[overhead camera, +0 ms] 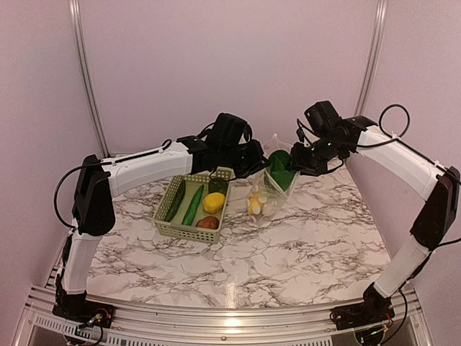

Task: Place the food in the zip-top bag and seal the zipper
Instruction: Adjust the zipper food storage bag at the center of the board.

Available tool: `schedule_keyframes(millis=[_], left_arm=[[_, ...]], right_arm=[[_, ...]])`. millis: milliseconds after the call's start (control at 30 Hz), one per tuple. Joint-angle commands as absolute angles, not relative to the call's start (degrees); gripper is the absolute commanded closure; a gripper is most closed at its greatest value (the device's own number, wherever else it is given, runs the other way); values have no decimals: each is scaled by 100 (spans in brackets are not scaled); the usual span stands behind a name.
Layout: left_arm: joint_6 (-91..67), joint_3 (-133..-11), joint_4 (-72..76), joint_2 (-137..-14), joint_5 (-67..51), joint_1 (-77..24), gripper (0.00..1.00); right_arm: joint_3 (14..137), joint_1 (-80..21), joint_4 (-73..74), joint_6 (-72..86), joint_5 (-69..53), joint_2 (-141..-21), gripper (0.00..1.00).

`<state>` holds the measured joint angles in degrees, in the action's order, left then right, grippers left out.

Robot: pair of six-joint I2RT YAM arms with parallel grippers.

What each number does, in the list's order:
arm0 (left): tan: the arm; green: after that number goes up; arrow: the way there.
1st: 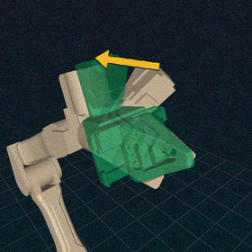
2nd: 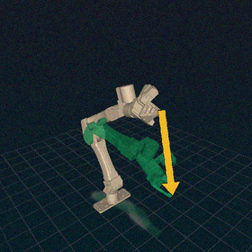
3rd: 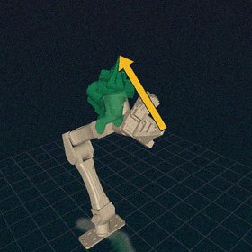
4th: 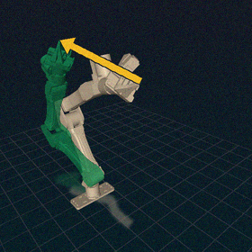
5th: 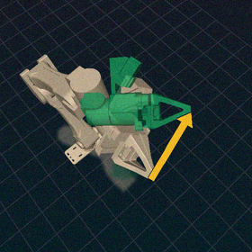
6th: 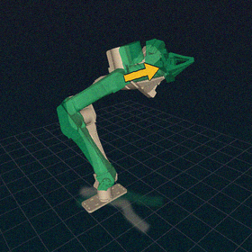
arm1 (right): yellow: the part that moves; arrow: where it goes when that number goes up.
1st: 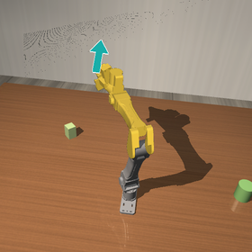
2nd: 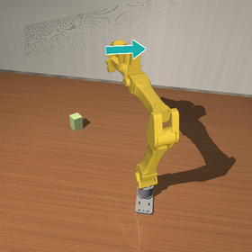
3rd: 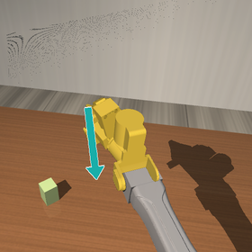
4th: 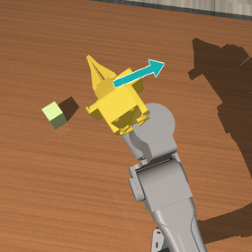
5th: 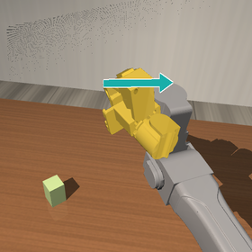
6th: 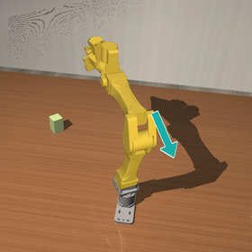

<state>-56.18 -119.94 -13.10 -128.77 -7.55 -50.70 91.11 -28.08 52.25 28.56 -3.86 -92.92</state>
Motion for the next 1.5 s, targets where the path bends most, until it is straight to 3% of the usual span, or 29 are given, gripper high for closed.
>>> schedule_keyframes(millis=[0,100,167,767,900,1067,1167,1467], left_arm=[[-6132,-11852,-633,-12440,-1026,-5036,100],[-6195,-11848,-595,-12451,-1049,-5041,100],[-6161,-11840,-650,-12437,-1015,-5044,100],[-6068,-11529,-751,-12352,-752,-5030,100],[-6142,-11522,-699,-12370,-723,-5011,100],[-6251,-11661,-572,-12454,-745,-5002,100],[-6275,-11663,-578,-12459,-752,-5002,100],[-6532,-11446,-309,-12397,-820,-4962,100]], right_arm=[[8984,-2795,5036,2929,-418,-9075,59],[8973,-2795,4984,2999,-435,-9061,71],[9063,-2787,5055,3126,-418,-9053,71],[8804,-2664,5851,3700,-388,-8749,39],[8408,-2654,5515,3770,-937,-8473,41],[8039,-2662,4981,3804,-1228,-8448,54],[8096,-2660,4869,3819,-1404,-8530,57],[8027,-2645,4129,3830,-1396,-7981,40]])
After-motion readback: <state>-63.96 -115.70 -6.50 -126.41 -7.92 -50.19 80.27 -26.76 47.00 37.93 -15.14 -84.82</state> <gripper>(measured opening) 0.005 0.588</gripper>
